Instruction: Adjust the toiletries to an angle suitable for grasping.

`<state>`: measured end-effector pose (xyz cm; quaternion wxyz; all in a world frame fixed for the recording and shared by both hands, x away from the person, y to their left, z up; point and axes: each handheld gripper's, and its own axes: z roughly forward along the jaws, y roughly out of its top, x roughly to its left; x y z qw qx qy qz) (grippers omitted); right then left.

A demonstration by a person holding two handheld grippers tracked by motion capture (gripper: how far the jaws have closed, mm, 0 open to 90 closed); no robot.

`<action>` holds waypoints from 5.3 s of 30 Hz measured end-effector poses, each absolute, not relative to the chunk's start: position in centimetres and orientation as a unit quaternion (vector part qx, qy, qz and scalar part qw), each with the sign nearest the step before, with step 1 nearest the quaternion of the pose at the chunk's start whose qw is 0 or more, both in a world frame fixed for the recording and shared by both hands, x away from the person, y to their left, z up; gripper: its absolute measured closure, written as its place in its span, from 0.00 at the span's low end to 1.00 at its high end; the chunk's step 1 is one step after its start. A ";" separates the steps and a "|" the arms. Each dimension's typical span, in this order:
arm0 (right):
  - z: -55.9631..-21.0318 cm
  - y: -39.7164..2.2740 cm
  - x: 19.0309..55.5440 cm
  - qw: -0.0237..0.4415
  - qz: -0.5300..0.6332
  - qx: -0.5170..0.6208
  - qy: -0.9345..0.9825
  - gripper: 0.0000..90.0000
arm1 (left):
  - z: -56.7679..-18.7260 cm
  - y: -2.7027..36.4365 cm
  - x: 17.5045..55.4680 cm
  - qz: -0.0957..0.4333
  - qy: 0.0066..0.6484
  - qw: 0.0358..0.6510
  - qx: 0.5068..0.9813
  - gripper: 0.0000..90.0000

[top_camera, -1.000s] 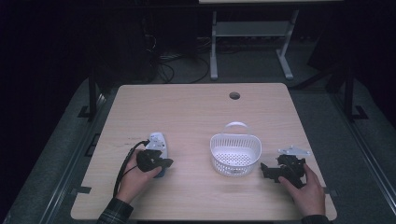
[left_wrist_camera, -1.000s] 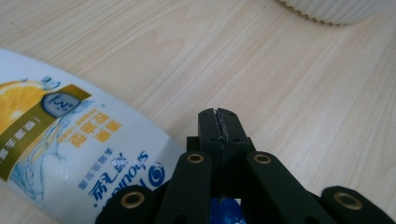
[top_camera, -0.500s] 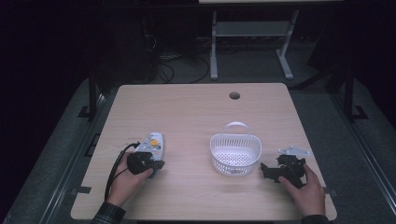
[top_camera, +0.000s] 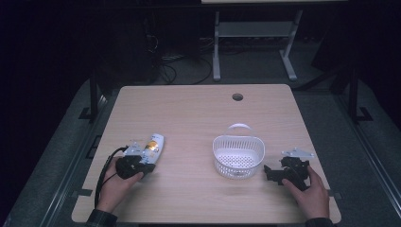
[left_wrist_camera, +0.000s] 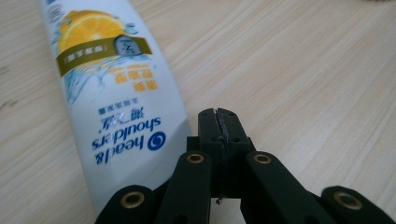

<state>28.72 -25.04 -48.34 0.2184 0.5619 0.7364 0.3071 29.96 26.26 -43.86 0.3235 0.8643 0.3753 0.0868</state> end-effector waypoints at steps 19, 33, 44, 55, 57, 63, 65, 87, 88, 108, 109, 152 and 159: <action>-48.3 -25.0 28.7 0.218 0.307 0.562 0.736 0.00 | -43.6 30.9 28.7 0.106 0.416 0.326 0.843 1.00; -48.3 -25.0 28.7 0.218 0.307 0.562 0.736 0.00 | -42.1 31.0 29.7 0.118 0.410 0.343 0.837 1.00; -48.3 -25.0 28.7 0.218 0.307 0.562 0.736 0.00 | -41.3 30.6 33.6 0.127 0.417 0.336 0.835 1.00; -48.3 -25.0 28.7 0.218 0.307 0.562 0.736 0.00 | -41.0 29.0 38.2 0.126 0.424 0.329 0.835 1.00; -48.3 -25.0 28.7 0.218 0.307 0.562 0.736 0.00 | -41.0 28.9 38.5 0.126 0.424 0.328 0.835 1.00; -48.3 -25.0 28.7 0.218 0.307 0.562 0.736 0.00 | -40.8 28.2 40.7 0.127 0.435 0.321 0.832 1.00; -48.3 -25.0 28.7 0.218 0.307 0.562 0.736 0.00 | -41.0 28.0 41.6 0.128 0.438 0.315 0.832 1.00; -48.3 -25.0 28.7 0.218 0.308 0.561 0.737 0.00 | -43.8 25.7 43.6 0.100 0.450 0.284 0.841 1.00; -48.3 -25.0 28.7 0.218 0.308 0.561 0.737 0.00 | -43.8 25.7 43.6 0.100 0.450 0.284 0.841 1.00; -48.3 -25.0 28.7 0.217 0.308 0.560 0.737 0.00 | -44.3 22.6 40.3 0.069 0.404 0.293 0.864 1.00; -48.3 -25.0 28.7 0.218 0.308 0.560 0.737 0.00 | -44.3 22.6 40.3 0.069 0.404 0.293 0.864 1.00; -48.3 -25.0 28.7 0.217 0.308 0.560 0.738 0.00 | -43.8 21.8 30.9 0.042 0.342 0.315 0.884 1.00; -48.3 -25.0 28.7 0.217 0.308 0.560 0.738 0.00 | -42.2 23.7 30.4 0.070 0.354 0.327 0.873 1.00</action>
